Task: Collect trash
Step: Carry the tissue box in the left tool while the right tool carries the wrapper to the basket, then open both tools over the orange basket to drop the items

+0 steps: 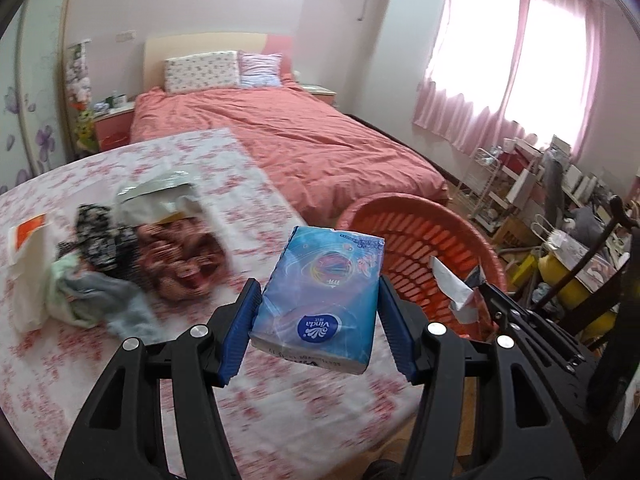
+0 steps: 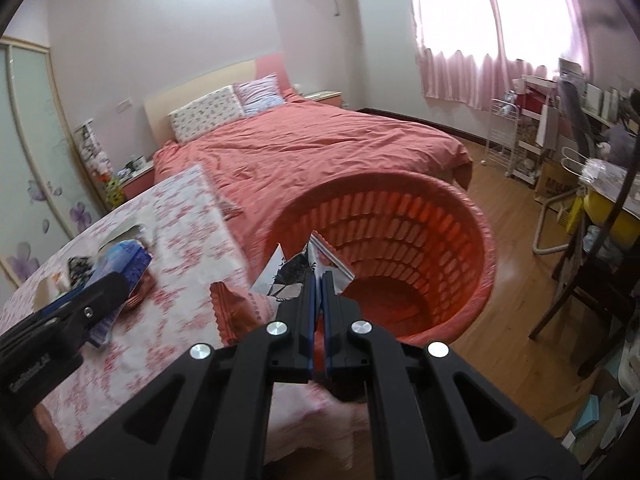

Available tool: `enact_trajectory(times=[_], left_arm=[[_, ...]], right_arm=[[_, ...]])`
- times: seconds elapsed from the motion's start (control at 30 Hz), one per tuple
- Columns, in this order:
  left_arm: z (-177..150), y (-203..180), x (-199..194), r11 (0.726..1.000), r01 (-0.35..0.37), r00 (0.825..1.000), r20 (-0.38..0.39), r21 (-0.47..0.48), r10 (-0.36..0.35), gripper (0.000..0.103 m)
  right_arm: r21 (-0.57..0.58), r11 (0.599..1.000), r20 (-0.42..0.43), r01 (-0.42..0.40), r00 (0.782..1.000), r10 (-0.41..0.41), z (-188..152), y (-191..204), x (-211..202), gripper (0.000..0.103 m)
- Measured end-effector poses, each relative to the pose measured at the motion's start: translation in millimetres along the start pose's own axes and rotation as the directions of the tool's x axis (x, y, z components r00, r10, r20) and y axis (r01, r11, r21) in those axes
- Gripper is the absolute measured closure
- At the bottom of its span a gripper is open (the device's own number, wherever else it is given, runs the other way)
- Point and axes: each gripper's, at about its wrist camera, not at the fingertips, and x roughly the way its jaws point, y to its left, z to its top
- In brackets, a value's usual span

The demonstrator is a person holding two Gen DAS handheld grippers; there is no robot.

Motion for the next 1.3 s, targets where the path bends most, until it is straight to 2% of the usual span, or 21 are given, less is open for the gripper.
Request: enact_trajectory(times=[0.37, 0.67, 0.83, 0.93, 1.13, 1.3], left_arm=[[14.8, -46.3, 46.2, 0.994, 0.099, 0.995, -0.028, 0.044, -0.097, 0.044], [22.6, -58.7, 73.9, 0.990, 0.128, 0.990, -0.065, 0.057, -0.124, 0.044], [23.2, -62.6, 92.8, 0.988, 0.144, 0.984, -0.108, 0.048, -0.139, 0.044], [21.0, -64.3, 100.7, 0.987, 0.155, 0.980, -0.137, 0.044, -0.147, 0.044], [17.4, -64.8, 105.0, 0.984, 0.172, 0.973, -0.164, 0.037, -0.164, 0.038], [17.0, -59.4, 99.0, 0.988, 0.143, 0.978, -0.159, 0.053, -0.133, 0.036]], right_arm=[[0.063, 0.996, -0.003, 0.059, 0.998, -0.059, 24.4, -46.1, 36.7, 0.098], [0.111, 0.993, -0.028, 0.035, 0.999, -0.032, 42.0, -63.0, 64.7, 0.093], [0.161, 0.987, -0.054, -0.002, 0.998, 0.010, 48.6, -73.6, 77.5, 0.087], [0.186, 0.983, -0.061, -0.010, 0.998, 0.022, 50.0, -80.1, 79.7, 0.073], [0.206, 0.978, -0.057, 0.014, 0.998, -0.003, 48.3, -89.8, 77.7, 0.066], [0.190, 0.981, -0.061, 0.045, 0.998, -0.034, 43.4, -89.5, 73.1, 0.063]])
